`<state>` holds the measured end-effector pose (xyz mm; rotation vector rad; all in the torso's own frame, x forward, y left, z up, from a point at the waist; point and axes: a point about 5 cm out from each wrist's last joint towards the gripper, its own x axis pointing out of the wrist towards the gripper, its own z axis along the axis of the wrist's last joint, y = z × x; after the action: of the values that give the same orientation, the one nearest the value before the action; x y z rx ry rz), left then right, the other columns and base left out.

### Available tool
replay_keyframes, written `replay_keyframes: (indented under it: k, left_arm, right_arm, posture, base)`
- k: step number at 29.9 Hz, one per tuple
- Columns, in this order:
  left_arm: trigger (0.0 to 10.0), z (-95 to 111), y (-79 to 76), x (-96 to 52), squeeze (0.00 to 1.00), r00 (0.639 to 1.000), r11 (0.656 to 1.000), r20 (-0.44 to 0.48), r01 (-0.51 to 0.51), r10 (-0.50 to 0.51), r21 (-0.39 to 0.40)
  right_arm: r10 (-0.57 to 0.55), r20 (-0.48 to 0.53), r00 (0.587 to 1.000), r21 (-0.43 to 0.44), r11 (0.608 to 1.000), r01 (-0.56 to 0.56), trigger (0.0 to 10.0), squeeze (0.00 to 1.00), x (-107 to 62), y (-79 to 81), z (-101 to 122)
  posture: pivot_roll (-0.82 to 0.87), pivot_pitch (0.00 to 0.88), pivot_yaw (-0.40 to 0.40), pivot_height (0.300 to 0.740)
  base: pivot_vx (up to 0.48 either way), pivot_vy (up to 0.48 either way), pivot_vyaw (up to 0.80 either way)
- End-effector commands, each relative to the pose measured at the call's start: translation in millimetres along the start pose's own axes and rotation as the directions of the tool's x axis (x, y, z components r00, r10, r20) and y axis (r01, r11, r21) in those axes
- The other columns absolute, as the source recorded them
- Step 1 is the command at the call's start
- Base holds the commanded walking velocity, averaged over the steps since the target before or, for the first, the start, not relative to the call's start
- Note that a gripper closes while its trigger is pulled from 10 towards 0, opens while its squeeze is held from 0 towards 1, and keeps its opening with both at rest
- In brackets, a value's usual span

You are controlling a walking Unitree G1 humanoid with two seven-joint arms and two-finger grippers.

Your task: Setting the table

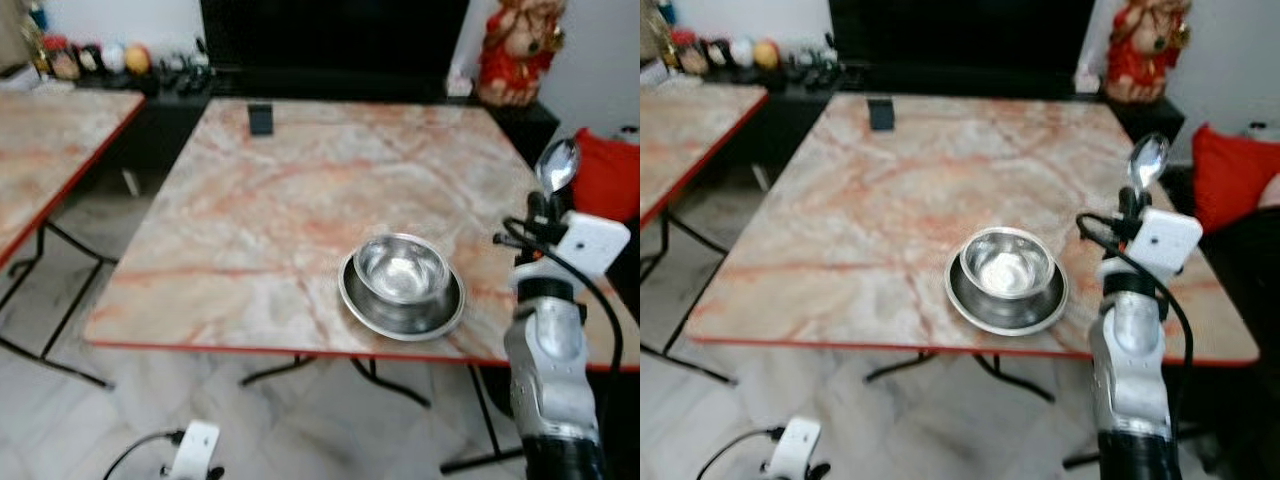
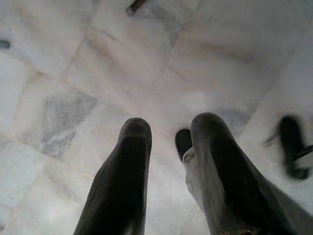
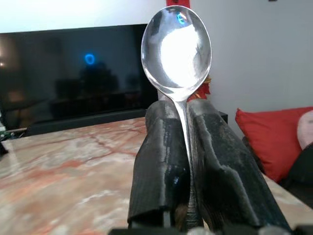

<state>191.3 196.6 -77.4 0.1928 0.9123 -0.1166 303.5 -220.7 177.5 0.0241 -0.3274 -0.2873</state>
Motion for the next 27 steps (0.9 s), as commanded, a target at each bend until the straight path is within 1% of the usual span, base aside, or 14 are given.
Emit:
replay_keyframes:
  k: [1,14,20,24,27]
  left_arm:
    - [10.0,-5.0,-4.4,-0.4,0.00,1.000,1.000,-0.018,0.005,-0.006,-0.018]
    - [10.0,-3.8,-4.9,0.0,0.00,1.000,0.999,-0.016,0.009,-0.010,-0.045]
    - [10.0,-3.6,-4.3,0.2,0.00,1.000,0.999,-0.023,0.010,-0.011,-0.037]
    - [10.0,-6.4,-1.2,-0.8,0.00,1.000,0.999,-0.031,0.002,-0.003,-0.039]
    - [10.0,-12.4,6.0,-3.0,0.00,0.999,0.998,-0.044,-0.028,0.026,-0.053]
  right_arm:
    - [-0.018,0.006,1.000,-0.007,1.000,0.018,10.0,0.00,0.9,-5.8,2.0]
    - [-0.006,0.000,1.000,-0.010,1.000,0.006,10.0,0.00,2.8,-3.2,1.3]
    - [0.003,0.000,1.000,-0.026,1.000,-0.003,10.0,0.00,3.5,-2.9,2.1]
    - [0.003,-0.003,1.000,-0.024,1.000,-0.003,10.0,0.00,2.7,-3.5,1.7]
    - [-0.001,-0.009,1.000,-0.023,1.000,0.001,10.0,0.00,1.8,-5.0,0.6]
  posture:
    - [-0.02,0.000,-0.013,0.740]
    - [-0.02,0.000,-0.015,0.740]
    - [-0.02,0.000,-0.015,0.740]
    - [-0.02,0.000,-0.015,0.740]
    - [-0.02,0.000,-0.016,0.740]
  base:
    - [0.000,0.000,0.00]
    - [0.000,0.000,0.00]
    - [0.000,0.000,0.00]
    - [0.000,0.000,0.00]
    - [0.000,0.000,0.00]
